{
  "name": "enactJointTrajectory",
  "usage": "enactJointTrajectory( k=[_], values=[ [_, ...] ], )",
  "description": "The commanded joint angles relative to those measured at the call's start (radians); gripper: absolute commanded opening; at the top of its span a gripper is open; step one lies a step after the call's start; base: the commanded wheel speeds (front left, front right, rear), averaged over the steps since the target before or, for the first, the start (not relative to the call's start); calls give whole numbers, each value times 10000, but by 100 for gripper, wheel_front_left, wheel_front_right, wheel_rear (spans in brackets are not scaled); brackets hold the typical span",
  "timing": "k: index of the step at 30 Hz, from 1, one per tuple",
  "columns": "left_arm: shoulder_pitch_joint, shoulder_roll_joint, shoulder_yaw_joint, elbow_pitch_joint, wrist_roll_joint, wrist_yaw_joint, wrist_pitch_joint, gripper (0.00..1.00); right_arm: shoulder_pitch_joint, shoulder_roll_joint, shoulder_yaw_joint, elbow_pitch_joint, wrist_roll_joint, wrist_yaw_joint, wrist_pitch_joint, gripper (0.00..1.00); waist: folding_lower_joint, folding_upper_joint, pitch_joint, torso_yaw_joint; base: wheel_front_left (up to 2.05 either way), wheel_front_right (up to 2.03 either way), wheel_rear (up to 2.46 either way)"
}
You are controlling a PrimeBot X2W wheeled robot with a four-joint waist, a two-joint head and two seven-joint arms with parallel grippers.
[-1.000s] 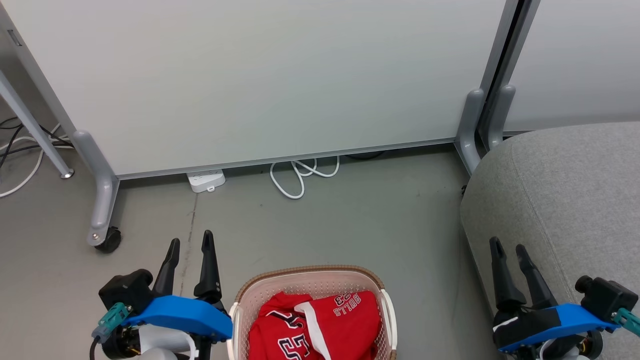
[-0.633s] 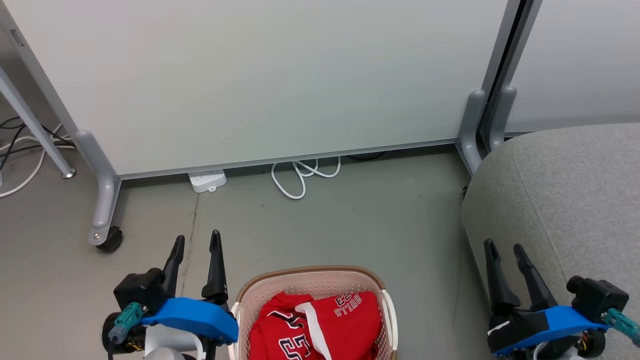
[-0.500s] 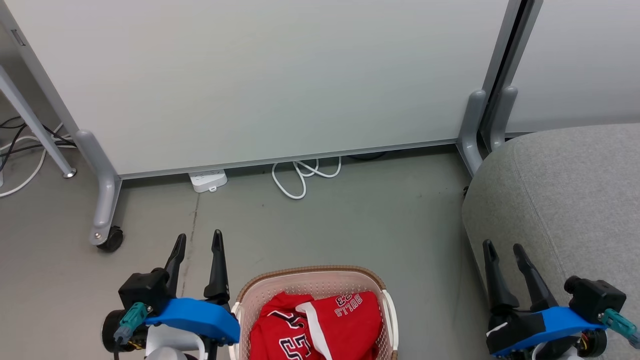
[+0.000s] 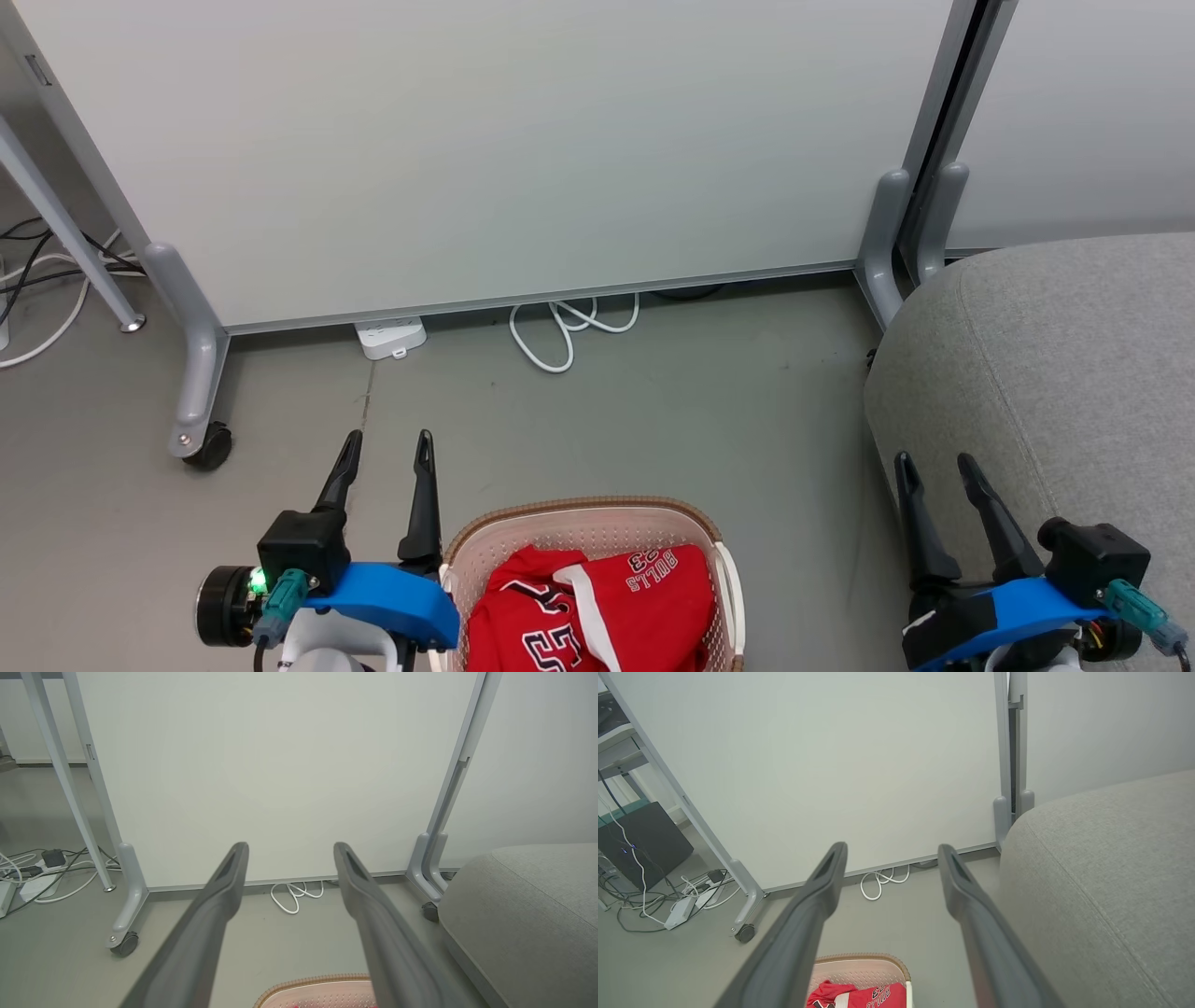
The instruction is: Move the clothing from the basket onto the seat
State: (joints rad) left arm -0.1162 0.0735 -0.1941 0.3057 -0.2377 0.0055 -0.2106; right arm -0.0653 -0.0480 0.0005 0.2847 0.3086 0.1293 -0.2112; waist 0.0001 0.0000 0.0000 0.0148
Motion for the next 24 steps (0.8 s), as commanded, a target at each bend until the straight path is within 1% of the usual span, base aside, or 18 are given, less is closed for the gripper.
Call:
enactJointTrajectory(
  k=[1,24],
  values=[
    [-195,53,-40,6,290,63,-111,100,-127,-41,-1,-4,-297,19,-104,100,-1,0,-1,3,0,0,0],
    [-187,-28,-192,363,1901,-21,-506,100,-73,-42,38,255,-1855,20,-503,100,-1,0,-41,56,0,0,0]
  ],
)
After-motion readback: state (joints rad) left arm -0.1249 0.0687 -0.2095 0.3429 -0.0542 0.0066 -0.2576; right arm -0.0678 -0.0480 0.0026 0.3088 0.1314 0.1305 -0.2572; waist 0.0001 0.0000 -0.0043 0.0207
